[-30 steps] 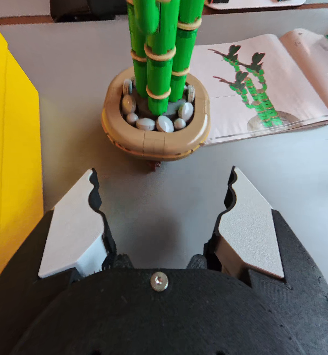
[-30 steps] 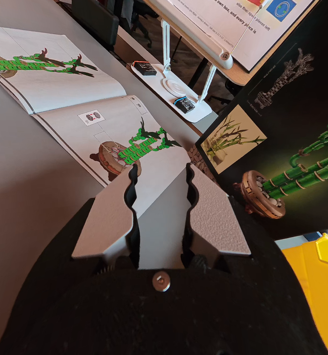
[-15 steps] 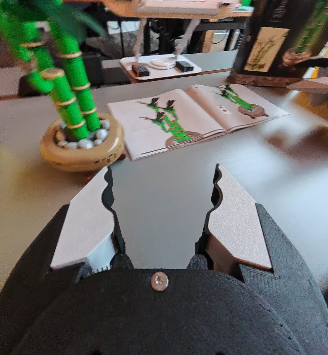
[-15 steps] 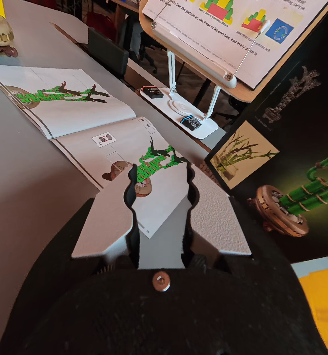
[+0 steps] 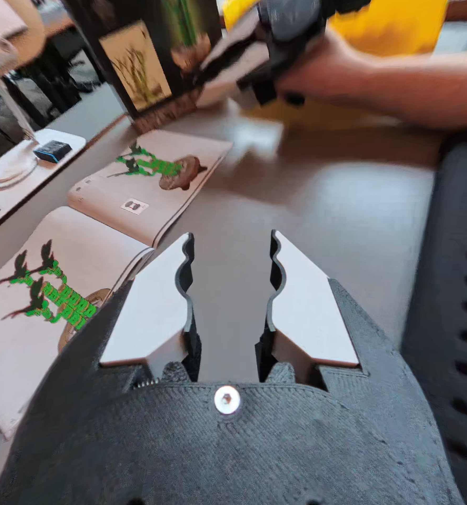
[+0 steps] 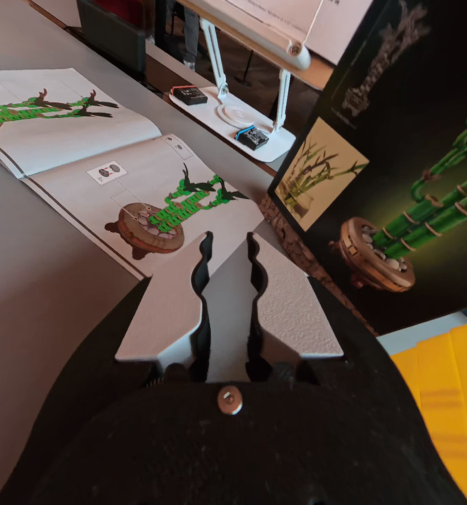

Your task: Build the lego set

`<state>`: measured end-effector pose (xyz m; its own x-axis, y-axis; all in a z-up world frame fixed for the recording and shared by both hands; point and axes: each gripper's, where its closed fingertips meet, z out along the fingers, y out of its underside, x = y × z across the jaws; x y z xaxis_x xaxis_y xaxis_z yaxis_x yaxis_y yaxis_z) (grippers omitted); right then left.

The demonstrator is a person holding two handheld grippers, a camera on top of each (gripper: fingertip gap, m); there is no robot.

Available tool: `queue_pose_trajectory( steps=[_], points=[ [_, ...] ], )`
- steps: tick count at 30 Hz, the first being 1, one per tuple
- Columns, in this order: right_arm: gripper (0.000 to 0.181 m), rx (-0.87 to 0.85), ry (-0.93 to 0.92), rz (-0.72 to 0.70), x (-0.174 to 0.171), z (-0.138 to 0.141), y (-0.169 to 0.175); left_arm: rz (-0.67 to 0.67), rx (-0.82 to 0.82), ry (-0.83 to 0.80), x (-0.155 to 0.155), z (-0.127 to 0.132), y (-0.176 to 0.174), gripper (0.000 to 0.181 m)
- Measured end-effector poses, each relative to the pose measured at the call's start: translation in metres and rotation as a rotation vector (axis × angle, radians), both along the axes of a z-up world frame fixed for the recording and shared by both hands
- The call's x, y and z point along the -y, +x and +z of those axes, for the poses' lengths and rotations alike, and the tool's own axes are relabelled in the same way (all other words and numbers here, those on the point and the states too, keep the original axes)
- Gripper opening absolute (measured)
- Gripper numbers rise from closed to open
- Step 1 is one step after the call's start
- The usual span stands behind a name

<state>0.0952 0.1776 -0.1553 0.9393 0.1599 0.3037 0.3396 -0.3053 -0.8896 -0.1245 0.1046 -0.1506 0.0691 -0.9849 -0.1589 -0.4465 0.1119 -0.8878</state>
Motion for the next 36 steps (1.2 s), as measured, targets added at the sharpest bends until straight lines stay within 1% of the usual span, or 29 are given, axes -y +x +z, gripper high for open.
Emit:
queue_pose_trajectory(
  steps=[3, 5, 9, 11, 13, 14, 16, 17, 19, 22, 23, 26, 29, 33, 36],
  points=[
    [0.014, -0.049, -0.037, -0.006, 0.003, -0.005, 0.01, -0.036, -0.189, 0.12, -0.007, -0.024, 0.017, 0.041],
    [0.008, -0.079, -0.055, -0.011, 0.004, -0.007, 0.016, -0.031, -0.253, 0.185, -0.018, -0.031, 0.029, 0.042],
    [0.005, -0.102, -0.083, -0.032, 0.006, -0.013, 0.027, 0.035, -0.211, 0.179, -0.048, -0.024, 0.065, 0.048],
    [0.005, -0.103, -0.098, -0.034, 0.006, -0.016, 0.028, 0.085, -0.202, 0.201, -0.076, -0.023, 0.077, 0.052],
    [0.005, -0.089, -0.11, -0.033, 0.006, -0.019, 0.027, 0.139, -0.224, 0.215, -0.104, -0.027, 0.083, 0.051],
    [0.005, -0.076, -0.115, -0.031, 0.005, -0.02, 0.027, 0.181, -0.227, 0.225, -0.12, -0.027, 0.084, 0.045],
    [0.006, -0.045, -0.125, -0.028, 0.005, -0.021, 0.025, 0.235, -0.187, 0.208, -0.143, -0.023, 0.086, 0.006],
    [0.005, -0.026, -0.13, -0.027, 0.005, -0.022, 0.024, 0.233, -0.159, 0.173, -0.147, -0.023, 0.088, 0.0],
    [0.006, 0.006, -0.138, -0.027, 0.005, -0.023, 0.023, 0.232, -0.169, 0.079, -0.152, -0.031, 0.088, 0.0],
    [0.006, 0.024, -0.143, -0.024, 0.005, -0.023, 0.022, 0.22, -0.315, 0.001, -0.153, -0.059, 0.08, 0.0],
    [0.006, 0.025, -0.142, -0.023, 0.005, -0.023, 0.021, 0.217, -0.331, -0.01, -0.152, -0.064, 0.078, 0.0],
    [0.006, 0.031, -0.146, -0.023, 0.005, -0.024, 0.021, 0.214, -0.336, -0.028, -0.15, -0.069, 0.077, 0.0],
    [0.006, 0.032, -0.153, -0.021, 0.005, -0.026, 0.021, 0.218, -0.358, -0.014, -0.149, -0.069, 0.074, 0.0],
    [0.006, 0.031, -0.162, -0.02, 0.005, -0.029, 0.021, 0.226, -0.385, 0.095, -0.145, -0.07, 0.071, 0.0],
    [0.006, 0.029, -0.162, -0.018, 0.005, -0.029, 0.021, 0.223, -0.423, 0.16, -0.136, -0.07, 0.065, 0.0]
  ],
)
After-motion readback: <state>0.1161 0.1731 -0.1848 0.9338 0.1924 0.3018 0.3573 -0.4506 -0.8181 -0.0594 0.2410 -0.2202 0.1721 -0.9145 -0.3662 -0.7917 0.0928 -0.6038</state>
